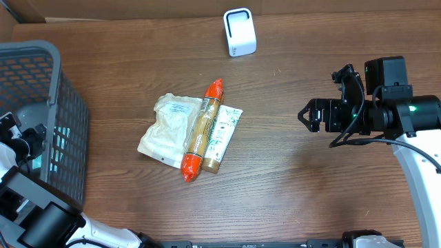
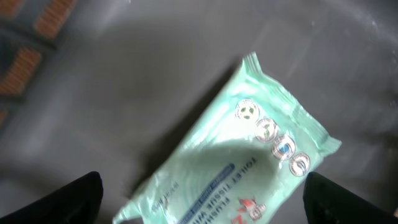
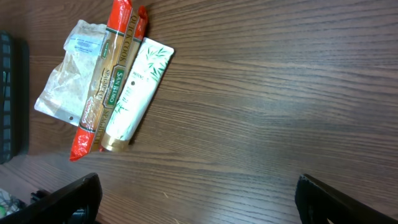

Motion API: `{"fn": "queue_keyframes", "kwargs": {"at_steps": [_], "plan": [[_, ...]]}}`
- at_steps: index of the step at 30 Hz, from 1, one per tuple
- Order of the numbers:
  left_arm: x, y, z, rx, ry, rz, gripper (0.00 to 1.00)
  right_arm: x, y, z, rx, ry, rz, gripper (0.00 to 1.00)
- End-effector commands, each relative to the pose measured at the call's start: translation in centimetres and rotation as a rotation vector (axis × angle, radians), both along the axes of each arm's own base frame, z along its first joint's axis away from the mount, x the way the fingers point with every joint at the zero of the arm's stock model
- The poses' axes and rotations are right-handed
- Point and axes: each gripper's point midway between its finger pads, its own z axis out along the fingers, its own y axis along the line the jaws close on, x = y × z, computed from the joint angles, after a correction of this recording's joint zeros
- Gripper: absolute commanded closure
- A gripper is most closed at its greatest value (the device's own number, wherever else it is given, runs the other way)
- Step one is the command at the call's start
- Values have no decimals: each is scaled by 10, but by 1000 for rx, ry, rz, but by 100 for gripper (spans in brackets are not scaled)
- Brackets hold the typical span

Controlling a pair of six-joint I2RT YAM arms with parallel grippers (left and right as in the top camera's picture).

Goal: Scan the item barcode

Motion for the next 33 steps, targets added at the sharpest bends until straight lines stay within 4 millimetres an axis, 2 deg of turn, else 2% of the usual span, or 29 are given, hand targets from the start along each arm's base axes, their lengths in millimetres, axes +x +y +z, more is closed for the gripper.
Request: {"fn": "queue_keyframes", "kwargs": {"at_steps": [1, 7, 13, 17, 19, 24, 25, 26, 27, 28, 31, 33], "plan": [[2, -2, -13, 8, 27, -67, 10, 0, 1, 1, 2, -3, 2, 0], [4, -10, -32, -48, 34, -96, 15, 1, 2, 1, 3, -10, 2, 0], [6, -11, -37, -53, 39, -101, 32, 2, 2, 2, 4, -14, 2, 0], [4, -14, -40, -66, 47, -101, 32, 3, 2, 2, 4, -20, 2, 0], [2, -18, -44, -79, 51, -103, 28, 3, 2, 2, 4, -20, 2, 0], [-4, -30, -68, -140, 72, -105, 25, 3, 2, 2, 4, -20, 2, 0], [-5, -33, -72, -154, 74, -105, 29, 3, 2, 2, 5, -20, 2, 0], [-4, -36, -76, -172, 68, -109, 36, 3, 2, 2, 5, -20, 2, 0], [-3, -39, -78, -190, 60, -109, 48, 3, 2, 2, 5, -20, 2, 0], [-2, -41, -79, -201, 53, -107, 65, 3, 2, 2, 5, -20, 2, 0], [0, -40, -78, -209, 41, -87, 94, 3, 2, 2, 5, -20, 2, 0], [1, -40, -77, -218, 36, -62, 96, 3, 2, 2, 5, -20, 2, 0]]}}
